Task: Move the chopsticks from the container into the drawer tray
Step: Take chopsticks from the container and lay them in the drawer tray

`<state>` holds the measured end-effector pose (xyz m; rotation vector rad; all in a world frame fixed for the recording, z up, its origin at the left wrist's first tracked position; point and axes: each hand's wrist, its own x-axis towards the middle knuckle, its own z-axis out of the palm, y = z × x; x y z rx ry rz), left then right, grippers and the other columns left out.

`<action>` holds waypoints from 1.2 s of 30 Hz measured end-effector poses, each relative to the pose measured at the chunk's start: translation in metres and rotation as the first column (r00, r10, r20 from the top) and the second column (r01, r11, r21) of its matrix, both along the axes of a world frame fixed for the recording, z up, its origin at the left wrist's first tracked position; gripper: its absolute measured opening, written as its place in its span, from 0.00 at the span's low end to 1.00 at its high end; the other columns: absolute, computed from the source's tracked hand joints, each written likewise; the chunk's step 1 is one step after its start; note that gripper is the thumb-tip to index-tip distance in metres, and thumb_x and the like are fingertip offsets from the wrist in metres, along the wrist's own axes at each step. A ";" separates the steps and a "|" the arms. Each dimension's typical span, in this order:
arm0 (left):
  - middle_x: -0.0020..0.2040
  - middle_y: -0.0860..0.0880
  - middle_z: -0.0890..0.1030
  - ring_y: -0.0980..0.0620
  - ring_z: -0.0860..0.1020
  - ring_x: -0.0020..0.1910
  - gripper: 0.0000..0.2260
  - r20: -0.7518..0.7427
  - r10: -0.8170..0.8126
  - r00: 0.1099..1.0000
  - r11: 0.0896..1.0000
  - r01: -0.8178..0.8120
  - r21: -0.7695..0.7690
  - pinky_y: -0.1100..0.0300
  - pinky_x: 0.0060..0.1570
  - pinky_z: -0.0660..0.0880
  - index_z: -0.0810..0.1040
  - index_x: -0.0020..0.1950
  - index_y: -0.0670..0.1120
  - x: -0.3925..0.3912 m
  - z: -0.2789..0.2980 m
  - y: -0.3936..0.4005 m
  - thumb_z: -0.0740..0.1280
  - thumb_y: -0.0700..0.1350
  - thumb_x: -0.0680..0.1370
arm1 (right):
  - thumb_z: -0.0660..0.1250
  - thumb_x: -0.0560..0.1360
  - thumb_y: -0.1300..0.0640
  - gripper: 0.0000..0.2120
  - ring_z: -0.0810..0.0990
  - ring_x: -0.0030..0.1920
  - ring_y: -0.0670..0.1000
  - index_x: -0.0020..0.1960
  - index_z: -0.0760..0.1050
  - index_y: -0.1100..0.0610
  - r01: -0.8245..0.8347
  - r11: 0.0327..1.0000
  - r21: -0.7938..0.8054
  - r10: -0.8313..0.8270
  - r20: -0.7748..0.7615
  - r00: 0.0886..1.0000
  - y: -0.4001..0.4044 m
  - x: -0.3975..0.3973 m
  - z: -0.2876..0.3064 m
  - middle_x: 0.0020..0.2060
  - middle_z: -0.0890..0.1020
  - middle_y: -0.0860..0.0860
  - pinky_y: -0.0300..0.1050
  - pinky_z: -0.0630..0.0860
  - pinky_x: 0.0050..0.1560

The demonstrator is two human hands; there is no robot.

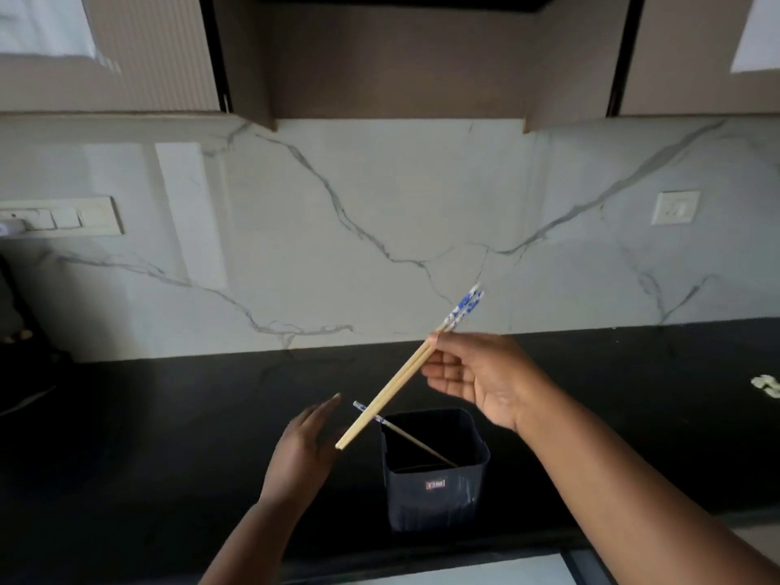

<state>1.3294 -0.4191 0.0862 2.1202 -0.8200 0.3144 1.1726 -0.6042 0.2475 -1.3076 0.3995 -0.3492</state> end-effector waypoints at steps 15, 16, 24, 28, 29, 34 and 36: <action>0.54 0.52 0.85 0.51 0.80 0.61 0.10 0.258 -0.545 0.798 0.706 0.603 -0.373 0.55 0.60 0.75 0.84 0.52 0.51 -0.083 0.128 0.026 0.67 0.40 0.74 | 0.74 0.64 0.56 0.10 0.86 0.32 0.50 0.39 0.83 0.64 -0.249 0.918 0.309 0.281 -0.064 0.957 0.058 -0.019 -0.004 0.33 0.85 0.56 0.42 0.83 0.32; 0.52 0.50 0.85 0.50 0.81 0.58 0.08 0.168 -0.579 0.798 0.682 0.587 -0.437 0.53 0.60 0.76 0.85 0.49 0.50 -0.086 0.133 0.027 0.69 0.40 0.74 | 0.75 0.64 0.54 0.12 0.85 0.31 0.50 0.40 0.83 0.62 -0.262 0.931 0.255 0.295 -0.100 0.950 0.059 -0.020 -0.002 0.33 0.85 0.55 0.42 0.83 0.33; 0.44 0.41 0.85 0.43 0.84 0.47 0.03 -0.421 -0.474 0.773 0.812 0.200 -0.548 0.51 0.51 0.81 0.84 0.45 0.46 -0.071 0.166 0.033 0.71 0.40 0.75 | 0.75 0.70 0.50 0.10 0.83 0.39 0.48 0.46 0.82 0.55 -0.133 0.809 -0.573 0.068 -0.134 0.989 0.080 -0.028 0.002 0.40 0.86 0.50 0.47 0.81 0.47; 0.44 0.40 0.85 0.48 0.84 0.40 0.05 -0.524 -0.450 0.724 0.868 0.215 -0.449 0.60 0.41 0.81 0.84 0.48 0.41 -0.069 0.161 0.030 0.71 0.42 0.75 | 0.75 0.71 0.56 0.04 0.84 0.39 0.51 0.44 0.83 0.55 -0.070 0.749 -0.659 0.010 -0.095 0.995 0.092 -0.016 -0.021 0.37 0.85 0.51 0.48 0.83 0.44; 0.45 0.39 0.85 0.48 0.84 0.40 0.06 -0.536 -0.438 0.721 0.878 0.215 -0.428 0.60 0.40 0.81 0.83 0.49 0.40 -0.069 0.159 0.028 0.71 0.42 0.75 | 0.74 0.72 0.58 0.02 0.85 0.39 0.51 0.43 0.82 0.56 -0.055 0.800 -0.597 0.004 -0.086 0.996 0.093 -0.013 -0.026 0.37 0.86 0.52 0.49 0.84 0.45; 0.43 0.43 0.86 0.49 0.84 0.41 0.08 -0.599 -0.415 0.685 0.901 0.216 -0.377 0.59 0.42 0.81 0.83 0.49 0.39 -0.066 0.150 0.019 0.72 0.43 0.74 | 0.74 0.72 0.62 0.05 0.85 0.36 0.47 0.46 0.81 0.61 -0.096 0.946 -0.309 0.071 -0.092 0.993 0.083 -0.015 -0.041 0.39 0.86 0.55 0.41 0.81 0.37; 0.43 0.43 0.86 0.49 0.84 0.42 0.08 -0.613 -0.420 0.669 0.899 0.215 -0.381 0.59 0.42 0.81 0.83 0.49 0.39 -0.066 0.147 0.013 0.72 0.43 0.74 | 0.73 0.72 0.63 0.07 0.86 0.40 0.51 0.49 0.81 0.64 -0.128 0.964 -0.234 0.111 -0.082 0.990 0.078 -0.017 -0.046 0.43 0.86 0.59 0.42 0.81 0.38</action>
